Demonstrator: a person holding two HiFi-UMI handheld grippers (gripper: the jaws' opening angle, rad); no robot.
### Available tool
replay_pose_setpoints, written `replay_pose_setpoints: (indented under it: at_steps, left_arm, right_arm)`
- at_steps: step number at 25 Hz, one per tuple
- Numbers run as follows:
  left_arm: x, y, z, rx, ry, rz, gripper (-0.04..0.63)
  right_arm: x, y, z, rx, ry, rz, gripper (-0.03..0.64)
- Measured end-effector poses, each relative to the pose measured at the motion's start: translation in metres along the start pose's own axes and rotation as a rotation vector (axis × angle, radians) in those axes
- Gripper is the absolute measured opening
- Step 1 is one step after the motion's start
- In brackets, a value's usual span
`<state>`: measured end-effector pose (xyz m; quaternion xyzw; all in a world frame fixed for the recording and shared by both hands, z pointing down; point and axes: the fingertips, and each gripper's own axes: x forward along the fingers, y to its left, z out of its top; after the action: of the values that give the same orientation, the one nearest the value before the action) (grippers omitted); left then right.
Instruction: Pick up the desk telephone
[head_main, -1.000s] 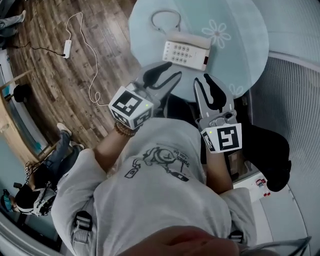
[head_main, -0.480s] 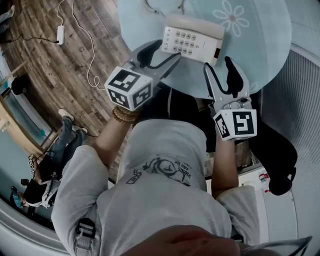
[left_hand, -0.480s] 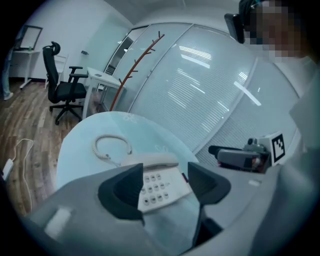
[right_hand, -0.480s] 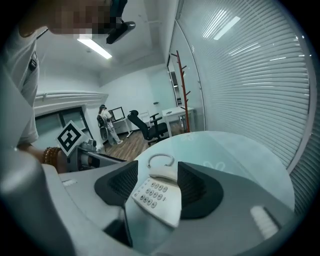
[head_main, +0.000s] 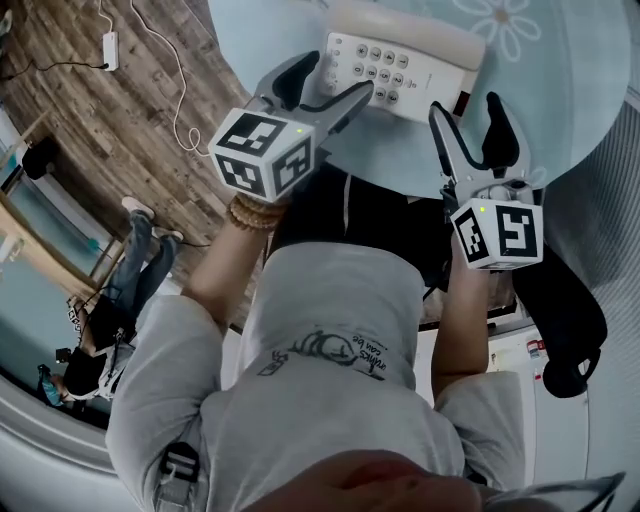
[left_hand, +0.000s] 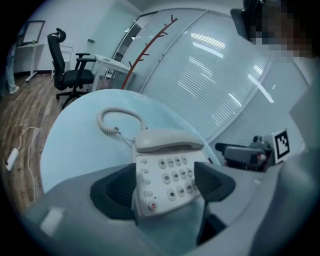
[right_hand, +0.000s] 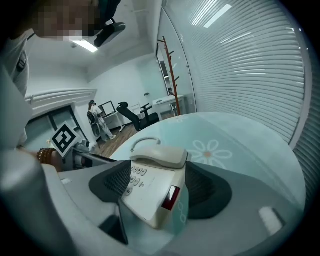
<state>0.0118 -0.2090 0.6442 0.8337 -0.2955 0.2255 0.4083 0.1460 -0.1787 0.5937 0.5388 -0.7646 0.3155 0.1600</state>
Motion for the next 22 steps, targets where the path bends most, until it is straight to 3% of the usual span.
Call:
replay_pose_setpoints:
  at_steps: [10,22]
  left_arm:
    - [0.034,0.024,-0.022,0.002,0.060,0.074,0.390]
    - [0.033,0.018,-0.018,0.008,0.014,0.063,0.353]
  right_arm:
    - [0.031,-0.020,-0.052,0.078,0.055,0.034,0.364]
    - [0.038,-0.011,-0.058,0.094,0.052,0.083,0.316]
